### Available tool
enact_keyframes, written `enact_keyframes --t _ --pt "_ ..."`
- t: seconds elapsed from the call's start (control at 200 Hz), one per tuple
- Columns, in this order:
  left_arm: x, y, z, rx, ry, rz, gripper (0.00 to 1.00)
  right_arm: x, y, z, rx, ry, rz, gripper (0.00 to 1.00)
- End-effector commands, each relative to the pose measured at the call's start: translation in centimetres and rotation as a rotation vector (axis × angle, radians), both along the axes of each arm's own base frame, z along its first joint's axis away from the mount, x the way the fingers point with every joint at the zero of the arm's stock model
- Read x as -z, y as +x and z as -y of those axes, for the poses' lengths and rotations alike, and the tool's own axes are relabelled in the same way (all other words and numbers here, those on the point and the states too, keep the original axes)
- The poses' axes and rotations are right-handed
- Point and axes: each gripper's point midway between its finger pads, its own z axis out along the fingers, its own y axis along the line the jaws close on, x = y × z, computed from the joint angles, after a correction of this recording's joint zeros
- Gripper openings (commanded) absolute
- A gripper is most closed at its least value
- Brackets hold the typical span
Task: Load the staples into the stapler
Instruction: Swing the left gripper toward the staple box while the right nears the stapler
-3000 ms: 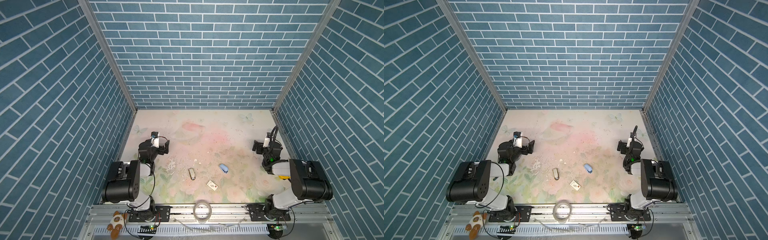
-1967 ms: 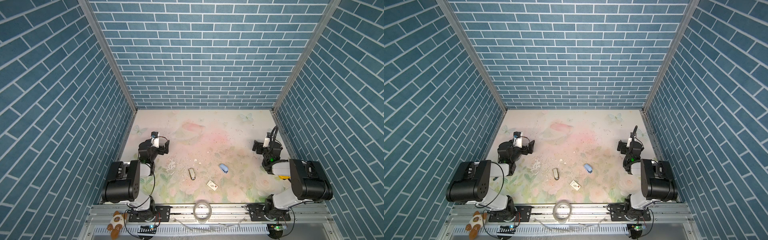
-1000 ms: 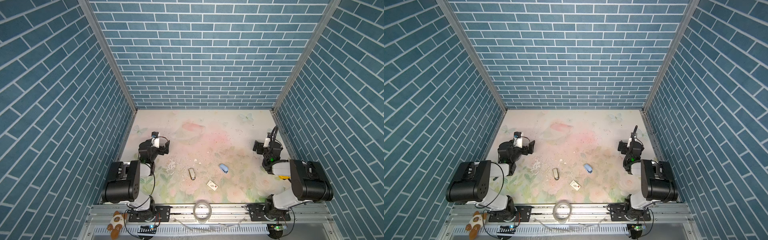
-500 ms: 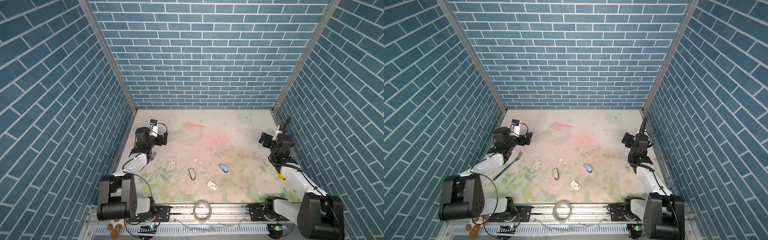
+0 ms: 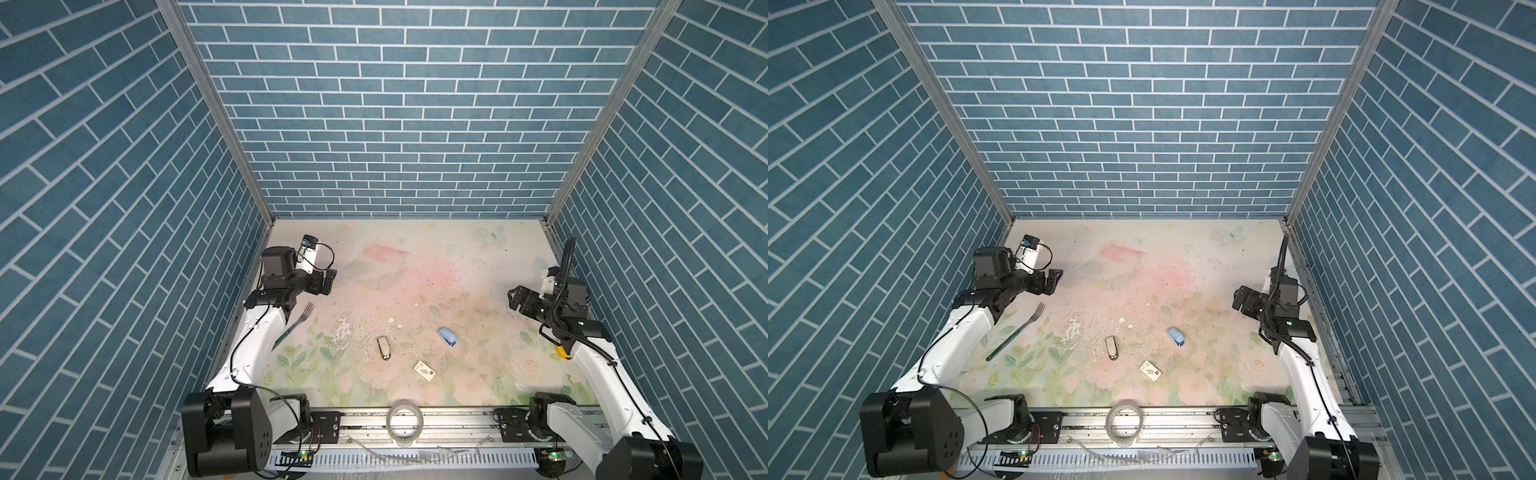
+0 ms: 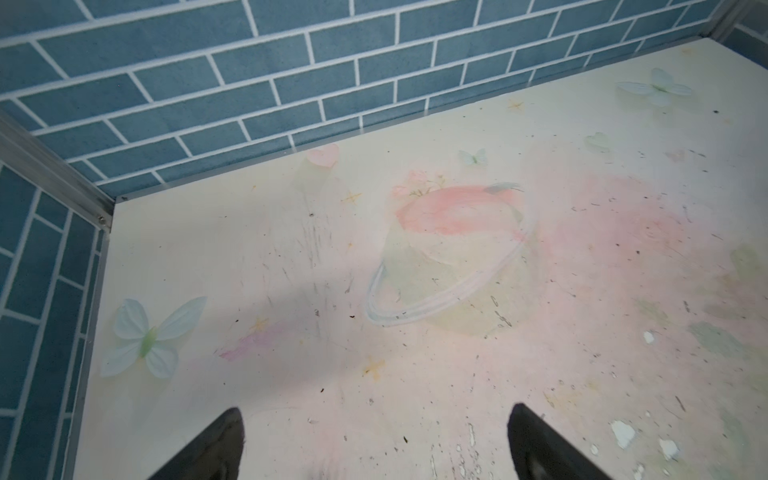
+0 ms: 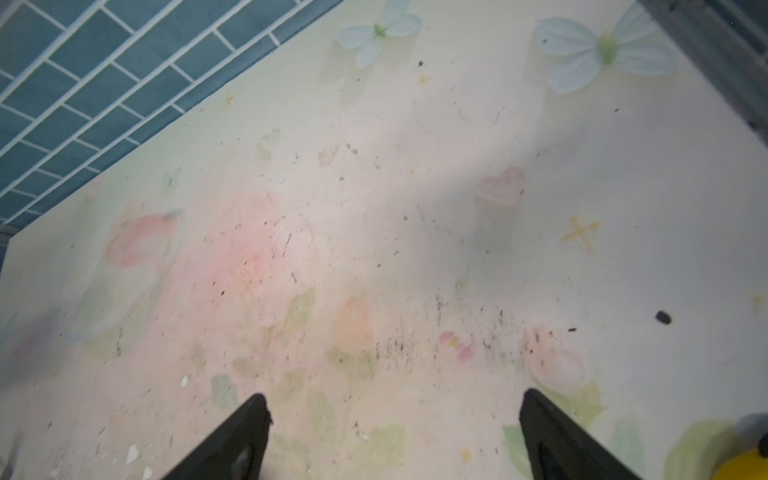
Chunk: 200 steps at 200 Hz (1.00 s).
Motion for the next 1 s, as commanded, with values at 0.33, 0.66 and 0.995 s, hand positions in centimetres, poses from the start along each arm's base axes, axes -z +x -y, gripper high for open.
enact_keyframes --t 0.33,0.66,0.995 --pt "-0.1 -8.6 12.6 0.621 0.182 -0.136 1.0 -0.7 -8.8 -9.2 -0.259 0.384 -0.321 0.82" --pt "4.3 -13.7 21.3 0.976 0.298 -0.184 0.99 3.5 -10.5 -14.3 -0.314 0.624 -0.459 0.73" --pt "9.4 -18.4 25.9 1.248 0.358 -0.238 0.94 6.8 -11.1 -12.9 -0.16 0.555 -0.511 0.64"
